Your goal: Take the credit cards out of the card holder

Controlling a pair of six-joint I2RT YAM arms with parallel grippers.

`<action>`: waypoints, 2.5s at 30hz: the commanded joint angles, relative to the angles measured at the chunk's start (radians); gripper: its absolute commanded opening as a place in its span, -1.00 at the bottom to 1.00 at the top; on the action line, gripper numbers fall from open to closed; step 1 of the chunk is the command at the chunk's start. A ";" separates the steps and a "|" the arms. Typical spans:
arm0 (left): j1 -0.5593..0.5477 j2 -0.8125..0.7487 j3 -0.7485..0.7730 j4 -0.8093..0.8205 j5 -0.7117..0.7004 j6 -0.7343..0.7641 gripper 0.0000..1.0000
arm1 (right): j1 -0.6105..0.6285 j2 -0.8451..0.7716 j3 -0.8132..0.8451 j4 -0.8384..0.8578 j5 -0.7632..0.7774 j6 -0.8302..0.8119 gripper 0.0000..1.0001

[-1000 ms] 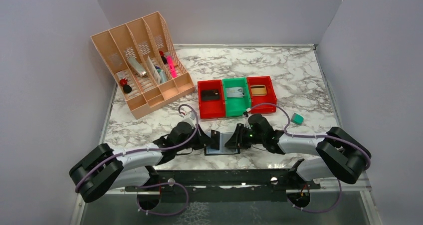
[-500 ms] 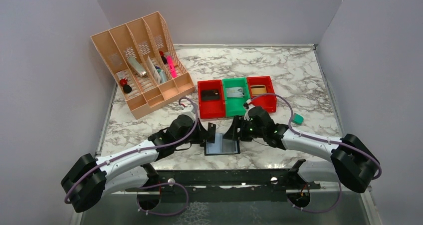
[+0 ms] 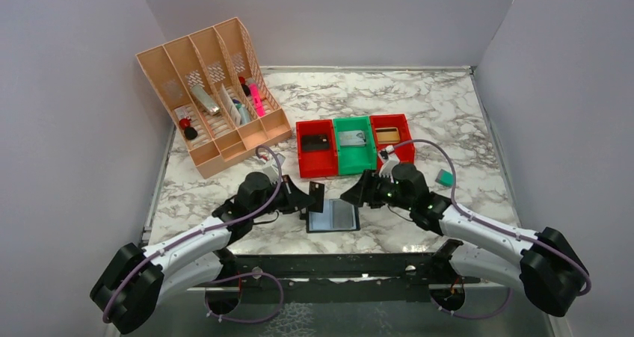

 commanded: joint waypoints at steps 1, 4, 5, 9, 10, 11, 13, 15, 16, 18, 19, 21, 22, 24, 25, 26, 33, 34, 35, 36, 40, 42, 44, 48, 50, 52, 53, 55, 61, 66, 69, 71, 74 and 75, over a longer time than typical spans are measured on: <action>0.006 -0.003 -0.008 0.169 0.141 -0.056 -1.00 | -0.043 0.053 -0.045 0.215 -0.234 0.063 0.34; 0.006 -0.024 -0.004 0.182 0.161 -0.062 -1.00 | -0.044 0.117 -0.058 0.346 -0.330 0.110 0.29; 0.006 -0.033 -0.009 0.186 0.160 -0.068 -1.00 | -0.044 0.138 -0.055 0.375 -0.352 0.118 0.26; 0.006 -0.036 -0.034 0.221 0.150 -0.114 -1.00 | -0.043 0.225 -0.055 0.510 -0.405 0.160 0.15; 0.006 -0.030 -0.039 0.229 0.149 -0.124 -1.00 | -0.043 0.236 -0.057 0.548 -0.416 0.160 0.14; 0.006 -0.027 -0.043 0.241 0.151 -0.135 -1.00 | -0.044 0.241 -0.052 0.556 -0.420 0.160 0.14; 0.005 -0.029 -0.054 0.268 0.152 -0.147 -1.00 | -0.043 0.242 -0.038 0.529 -0.404 0.178 0.14; 0.005 -0.033 -0.059 0.281 0.149 -0.153 -1.00 | -0.043 0.244 -0.033 0.527 -0.389 0.187 0.14; 0.006 -0.032 -0.060 0.289 0.149 -0.161 -1.00 | -0.043 0.250 -0.036 0.538 -0.382 0.190 0.13; 0.006 -0.026 -0.067 0.321 0.155 -0.182 -1.00 | -0.043 0.279 -0.034 0.573 -0.394 0.198 0.10; 0.006 -0.019 -0.072 0.342 0.163 -0.190 -1.00 | -0.044 0.296 -0.028 0.582 -0.401 0.199 0.08; 0.006 -0.003 -0.072 0.377 0.190 -0.196 -1.00 | -0.045 0.334 -0.015 0.602 -0.416 0.208 0.00; 0.006 0.005 -0.071 0.382 0.197 -0.196 -1.00 | -0.045 0.351 -0.019 0.641 -0.432 0.226 -0.05; 0.006 0.021 -0.069 0.391 0.212 -0.194 -1.00 | -0.044 0.375 -0.040 0.739 -0.437 0.268 -0.13; 0.006 0.028 -0.070 0.395 0.217 -0.196 -1.00 | -0.045 0.377 -0.048 0.770 -0.424 0.282 -0.16; 0.006 0.032 -0.073 0.398 0.215 -0.205 -1.00 | -0.045 0.374 -0.051 0.779 -0.415 0.286 -0.19; 0.006 0.009 -0.119 0.413 0.158 -0.237 -1.00 | -0.046 0.340 -0.039 0.724 -0.415 0.276 -0.33; 0.006 0.012 -0.115 0.414 0.162 -0.235 -1.00 | -0.048 0.334 -0.042 0.720 -0.412 0.283 -0.33; 0.006 0.019 -0.110 0.414 0.167 -0.231 -1.00 | -0.048 0.324 -0.044 0.714 -0.409 0.292 -0.33; 0.006 0.026 -0.105 0.414 0.177 -0.226 -1.00 | -0.048 0.315 -0.047 0.704 -0.406 0.299 -0.34; 0.006 0.044 -0.102 0.415 0.182 -0.227 -1.00 | -0.048 0.276 -0.050 0.687 -0.421 0.315 -0.42; 0.006 0.040 -0.105 0.416 0.175 -0.229 -1.00 | -0.048 0.270 -0.050 0.680 -0.438 0.321 -0.43; 0.006 0.035 -0.101 0.416 0.174 -0.226 -1.00 | -0.048 0.268 -0.057 0.675 -0.445 0.328 -0.41; 0.006 0.030 -0.094 0.416 0.174 -0.224 -1.00 | -0.049 0.274 -0.086 0.701 -0.449 0.361 -0.32; 0.006 0.026 -0.092 0.416 0.172 -0.224 -1.00 | -0.048 0.278 -0.092 0.718 -0.467 0.368 -0.32; 0.006 0.023 -0.094 0.417 0.173 -0.225 -1.00 | -0.048 0.278 -0.099 0.728 -0.473 0.373 -0.39; 0.006 0.022 -0.093 0.417 0.173 -0.223 -1.00 | -0.048 0.277 -0.104 0.731 -0.469 0.377 -0.43; 0.005 0.025 -0.083 0.417 0.165 -0.213 -1.00 | -0.048 0.272 -0.111 0.730 -0.458 0.382 -0.49; 0.006 0.070 -0.052 0.419 0.211 -0.184 -1.00 | -0.048 0.267 -0.099 0.737 -0.455 0.384 -0.66; 0.006 0.036 -0.083 0.417 0.213 -0.190 -1.00 | -0.049 0.255 -0.094 0.723 -0.433 0.376 -0.75; 0.007 0.020 -0.086 0.417 0.213 -0.192 -1.00 | -0.048 0.254 -0.095 0.719 -0.423 0.374 -0.60; 0.007 0.025 -0.083 0.418 0.228 -0.193 -1.00 | -0.048 0.260 -0.091 0.736 -0.419 0.389 -0.47; 0.008 0.035 -0.063 0.417 0.264 -0.191 -1.00 | -0.049 0.286 -0.082 0.799 -0.418 0.426 -0.43; 0.007 0.035 -0.059 0.417 0.267 -0.190 -1.00 | -0.049 0.293 -0.081 0.813 -0.417 0.434 -0.45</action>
